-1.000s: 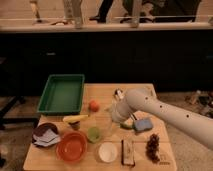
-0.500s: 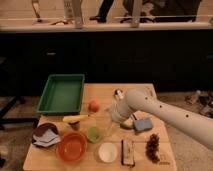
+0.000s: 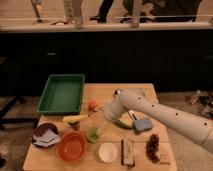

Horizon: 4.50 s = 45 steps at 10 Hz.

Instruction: Place banana in paper cup

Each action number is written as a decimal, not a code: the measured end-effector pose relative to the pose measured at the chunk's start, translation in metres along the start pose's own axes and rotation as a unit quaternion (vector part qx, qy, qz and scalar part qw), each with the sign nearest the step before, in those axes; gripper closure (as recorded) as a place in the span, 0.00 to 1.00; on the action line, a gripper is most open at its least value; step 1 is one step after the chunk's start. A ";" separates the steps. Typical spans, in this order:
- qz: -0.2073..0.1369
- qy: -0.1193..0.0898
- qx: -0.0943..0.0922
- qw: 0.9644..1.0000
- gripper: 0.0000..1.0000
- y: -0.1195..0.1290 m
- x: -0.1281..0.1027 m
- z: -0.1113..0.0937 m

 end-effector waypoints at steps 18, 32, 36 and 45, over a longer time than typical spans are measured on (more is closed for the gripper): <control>-0.026 -0.054 -0.006 0.998 1.00 -0.027 -0.038 0.043; -0.036 -0.032 0.053 0.997 1.00 -0.052 -0.045 -0.044; -0.018 -0.018 0.074 0.997 1.00 -0.051 -0.018 -0.077; -0.028 -0.027 0.062 0.997 1.00 0.015 -0.004 -0.091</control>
